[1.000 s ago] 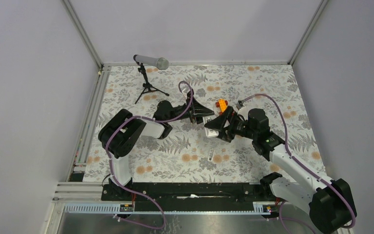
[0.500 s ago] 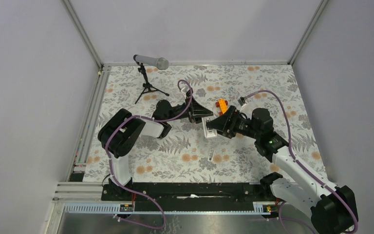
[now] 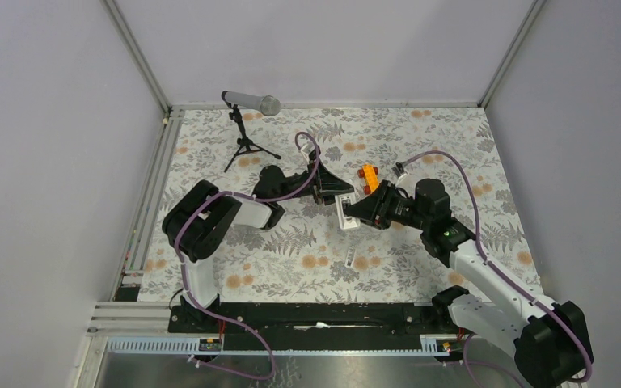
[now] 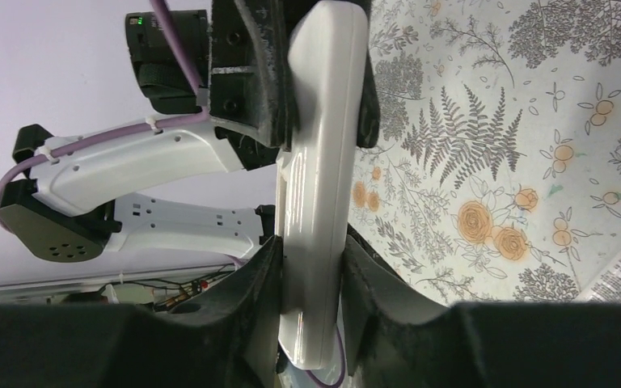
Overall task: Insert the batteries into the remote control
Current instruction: Load the battery into the remote control.
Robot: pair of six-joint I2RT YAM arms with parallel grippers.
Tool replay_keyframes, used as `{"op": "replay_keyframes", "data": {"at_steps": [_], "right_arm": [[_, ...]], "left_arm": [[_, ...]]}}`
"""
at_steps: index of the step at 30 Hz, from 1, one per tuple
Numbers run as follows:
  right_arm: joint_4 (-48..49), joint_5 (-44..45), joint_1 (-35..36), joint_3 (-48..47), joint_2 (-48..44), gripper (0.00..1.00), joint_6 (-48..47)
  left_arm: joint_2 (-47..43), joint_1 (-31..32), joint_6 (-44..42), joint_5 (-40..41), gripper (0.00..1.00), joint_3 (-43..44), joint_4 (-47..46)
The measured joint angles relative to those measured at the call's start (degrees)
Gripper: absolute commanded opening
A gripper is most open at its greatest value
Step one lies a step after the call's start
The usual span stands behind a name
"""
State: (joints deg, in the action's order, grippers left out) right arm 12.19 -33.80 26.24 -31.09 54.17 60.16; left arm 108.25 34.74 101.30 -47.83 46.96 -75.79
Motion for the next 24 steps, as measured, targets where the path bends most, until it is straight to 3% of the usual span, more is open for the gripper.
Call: {"op": "replay_keyframes", "data": {"at_steps": [3, 5, 7, 10, 15, 21, 24], "right_arm": [[-0.3, -0.1, 0.0, 0.0, 0.4, 0.19, 0.3], [-0.3, -0.2, 0.0, 0.0, 0.7, 0.19, 0.2], [-0.4, -0.2, 0.0, 0.1, 0.9, 0.31, 0.1], [-0.5, -0.2, 0.0, 0.1, 1.0, 0.63, -0.1], [-1.4, 0.1, 0.0, 0.1, 0.8, 0.85, -0.8], [-1.1, 0.5, 0.0, 0.4, -0.9, 0.88, -0.8], [-1.2, 1.5, -0.1, 0.9, -1.6, 0.82, -0.7]], "left_arm": [[-0.3, 0.0, -1.2, -0.2, 0.0, 0.0, 0.0], [-0.3, 0.0, -1.9, -0.2, 0.0, 0.0, 0.4], [-0.4, 0.0, -2.4, -0.2, 0.0, 0.0, 1.2], [-0.9, -0.1, -3.1, -0.4, 0.0, 0.0, 2.4], [-1.6, -0.2, -3.7, -0.7, 0.0, 0.0, 3.5], [-4.1, -1.4, -7.0, -1.0, 0.0, -0.9, 5.9], [-5.5, -1.8, -9.8, -1.0, 0.0, -1.7, 8.5]]}}
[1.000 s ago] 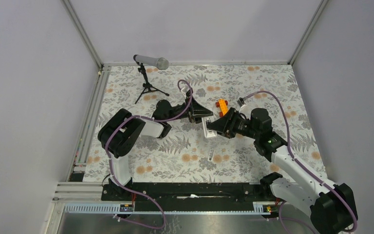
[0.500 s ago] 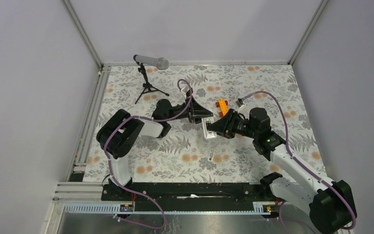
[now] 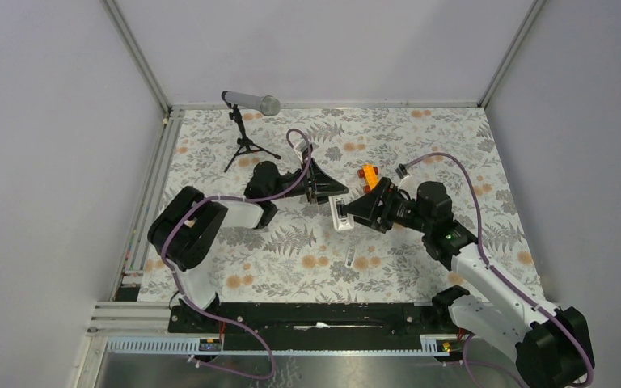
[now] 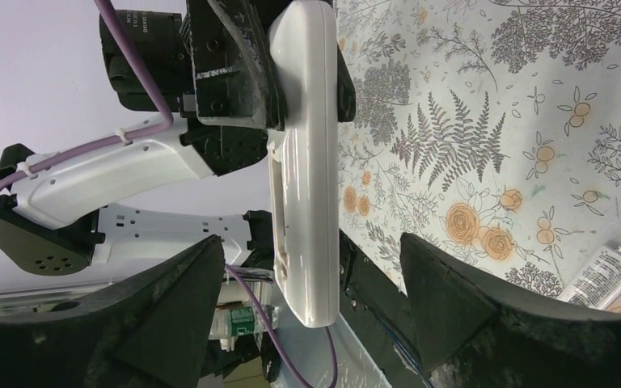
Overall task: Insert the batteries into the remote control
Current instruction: Load the battery into the remote control.
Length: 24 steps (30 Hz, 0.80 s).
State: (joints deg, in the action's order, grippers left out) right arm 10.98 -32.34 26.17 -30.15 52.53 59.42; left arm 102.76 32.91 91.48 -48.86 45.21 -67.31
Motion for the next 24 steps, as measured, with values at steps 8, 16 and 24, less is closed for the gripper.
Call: {"op": "replay_keyframes", "data": {"at_steps": [8, 16, 24], "right_arm": [[-1.0, 1.9, -0.1, 0.1, 0.8, 0.6, -0.9], [-3.0, 1.9, -0.1, -1.2, 4.1, 0.6, -4.4], [-2.9, 1.8, -0.1, -1.7, 6.0, 0.6, -5.7]], "left_arm": [[-3.4, -0.1, -7.9, 0.0, 0.0, -0.9, 9.1], [-3.7, 0.0, -11.0, 0.0, 0.0, -0.8, 13.9], [-4.4, 0.8, -13.5, 0.1, 0.0, -0.3, 18.3]]}}
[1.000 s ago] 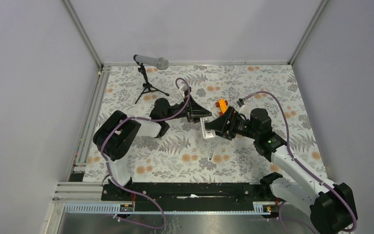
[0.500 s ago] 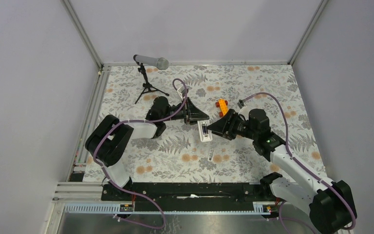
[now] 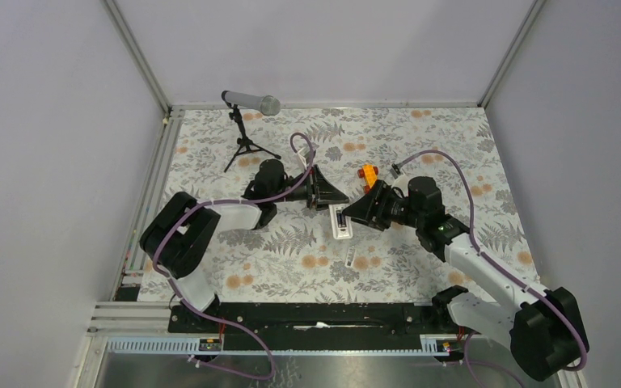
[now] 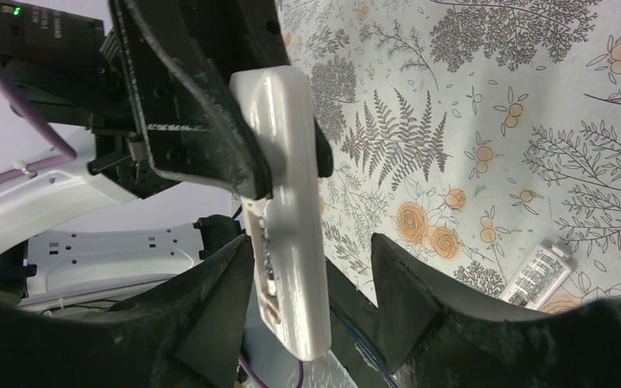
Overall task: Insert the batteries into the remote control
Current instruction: Load the battery into the remote control.
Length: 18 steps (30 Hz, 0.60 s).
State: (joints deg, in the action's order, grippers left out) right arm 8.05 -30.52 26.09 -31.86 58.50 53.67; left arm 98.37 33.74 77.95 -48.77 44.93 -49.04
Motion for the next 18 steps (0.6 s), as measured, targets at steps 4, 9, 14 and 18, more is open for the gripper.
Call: {"op": "replay_keyframes", "data": {"at_steps": [4, 9, 14, 18], "right_arm": [[0.0, -0.2, 0.0, 0.0, 1.1, 0.51, -0.4], [0.3, -0.7, 0.0, -0.8, 1.6, 0.37, -0.8], [0.5, -1.2, 0.0, -1.1, 1.7, 0.38, -1.1], [0.3, -1.4, 0.0, -1.1, 2.1, 0.75, -1.3]], "left_arm": [[-1.2, 0.4, -1.1, 0.1, 0.0, 0.3, 1.4], [-1.4, 0.5, -1.8, 0.9, 0.0, 0.8, 3.2], [-1.4, 0.7, -1.9, 1.1, 0.0, 0.8, 3.3], [-1.4, 0.7, -2.0, 1.0, 0.0, 0.8, 4.0]]}}
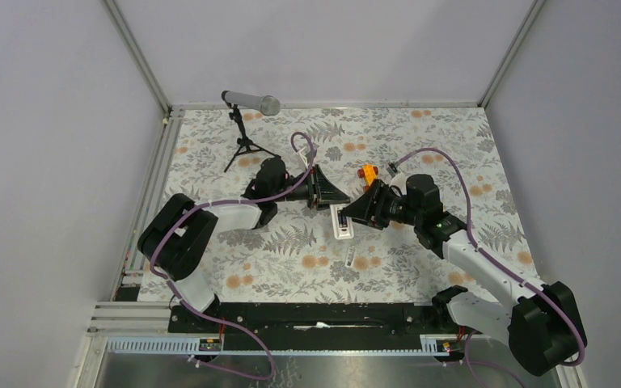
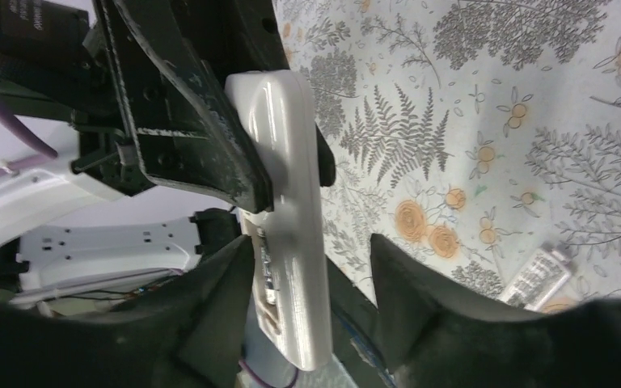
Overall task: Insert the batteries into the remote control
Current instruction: Load the battery into the remote control, then adjust the battery cover at the center of the board.
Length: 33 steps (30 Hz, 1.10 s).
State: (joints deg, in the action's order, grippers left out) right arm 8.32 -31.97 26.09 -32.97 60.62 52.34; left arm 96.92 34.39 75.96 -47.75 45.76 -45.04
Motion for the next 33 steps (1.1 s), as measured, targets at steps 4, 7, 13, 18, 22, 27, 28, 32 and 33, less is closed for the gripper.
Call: {"op": "replay_keyframes", "data": {"at_steps": [4, 7, 13, 18, 22, 27, 28, 32, 33], "right_arm": [[-0.7, -0.2, 0.0, -0.2, 0.1, 0.91, 0.8], [-1.2, -0.1, 0.0, -1.1, -0.8, 0.91, 1.3], [-5.6, 3.6, -0.2, -1.7, -6.3, 0.87, 1.5], [-14.4, 10.8, -0.2, -1.7, -9.5, 0.72, 0.2], [-22.3, 15.4, -0.2, -2.6, -3.2, 0.29, -3.6], [-29.3, 20.6, 0.7, -4.8, 7.7, 0.09, -8.7], [-30.5, 21.7, 1.5, -5.2, 9.0, 0.09, -9.5], [-33.2, 23.8, 6.4, -6.1, 12.0, 0.08, -11.1], [-33.5, 23.8, 7.3, -6.1, 12.7, 0.08, -11.3]], "left_arm": [[-0.3, -0.1, -0.5, 0.0, 0.0, 0.3, 0.3], [-1.6, -0.4, -2.7, 0.5, 0.0, 0.3, 3.0], [-7.4, -2.0, -9.5, 3.2, 0.0, 0.1, 11.3], [-11.8, -4.0, -12.6, 5.5, 0.0, -3.1, 13.4], [-15.1, -5.0, -15.0, 8.3, 0.0, -7.1, 17.2], [-18.8, -5.0, -17.4, 10.3, 0.0, -9.2, 21.7], [-19.5, -5.0, -17.8, 10.6, 0.0, -9.2, 22.5], [-21.4, -5.4, -19.1, 11.6, 0.0, -9.3, 23.6], [-21.6, -5.6, -19.3, 11.6, 0.0, -9.3, 23.9]]}}
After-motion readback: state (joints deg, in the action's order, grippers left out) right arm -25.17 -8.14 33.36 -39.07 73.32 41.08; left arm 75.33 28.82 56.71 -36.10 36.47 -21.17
